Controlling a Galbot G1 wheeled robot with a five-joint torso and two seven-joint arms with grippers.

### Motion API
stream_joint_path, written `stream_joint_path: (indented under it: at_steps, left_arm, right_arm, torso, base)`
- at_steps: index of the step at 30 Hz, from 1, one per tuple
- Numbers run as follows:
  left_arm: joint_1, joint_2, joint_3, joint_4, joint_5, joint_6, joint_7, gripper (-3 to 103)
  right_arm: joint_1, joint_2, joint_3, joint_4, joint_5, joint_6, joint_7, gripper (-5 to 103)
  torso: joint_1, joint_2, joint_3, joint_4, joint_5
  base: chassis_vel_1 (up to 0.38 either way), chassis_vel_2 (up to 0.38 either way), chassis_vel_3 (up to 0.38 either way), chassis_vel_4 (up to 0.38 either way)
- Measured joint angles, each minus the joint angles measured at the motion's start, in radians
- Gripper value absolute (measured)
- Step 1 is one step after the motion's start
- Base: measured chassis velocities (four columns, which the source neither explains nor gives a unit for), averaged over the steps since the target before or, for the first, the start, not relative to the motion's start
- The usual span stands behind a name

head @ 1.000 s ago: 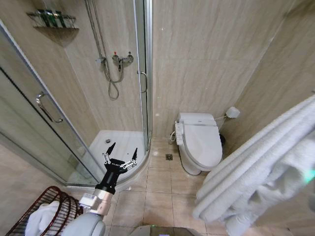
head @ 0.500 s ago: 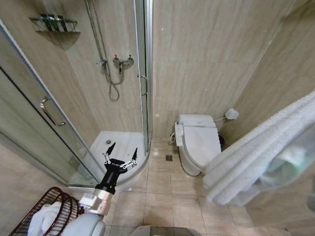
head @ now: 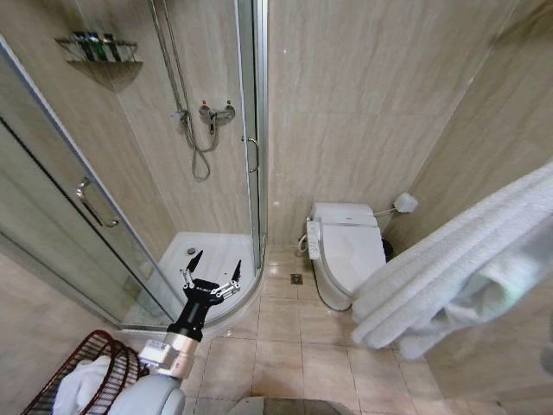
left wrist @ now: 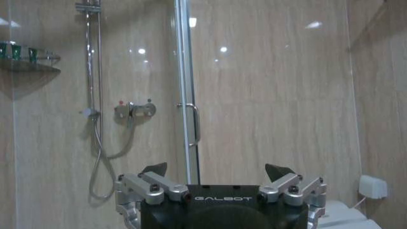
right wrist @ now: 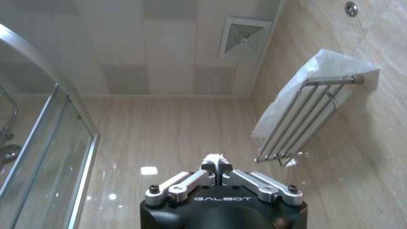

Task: Discard the used towel into the hamper.

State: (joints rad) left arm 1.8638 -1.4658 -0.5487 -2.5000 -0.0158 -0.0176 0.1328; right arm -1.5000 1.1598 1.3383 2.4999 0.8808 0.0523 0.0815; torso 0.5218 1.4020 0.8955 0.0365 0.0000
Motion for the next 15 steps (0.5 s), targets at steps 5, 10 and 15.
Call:
stream_joint_path:
  at_steps: [5,10,15]
  left_arm:
    - [0.0,0.0,0.0,0.0,0.0,0.0,0.0,100]
    - [0.0,0.0,0.0,0.0,0.0,0.0,0.0,100]
    - [0.0,0.0,0.0,0.0,0.0,0.0,0.0,100]
  right_arm:
    - [-0.004,0.002,0.0,0.0,0.0,0.01,-0.004,1]
    - [-0.007,0.005,0.0,0.0,-0.008,0.019,-0.014,1]
    - [-0.005,0.007,-0.004,0.0,-0.021,0.021,-0.021,1]
  torso:
    - [0.005,0.01,0.005,0.0,0.0]
    - [0.005,0.01,0.005,0.0,0.0]
    - [0.004,0.007,0.003,-0.0001,0.0]
  base:
    - [0.0,0.0,0.0,0.0]
    - [0.0,0.0,0.0,0.0]
    - [0.0,0.0,0.0,0.0]
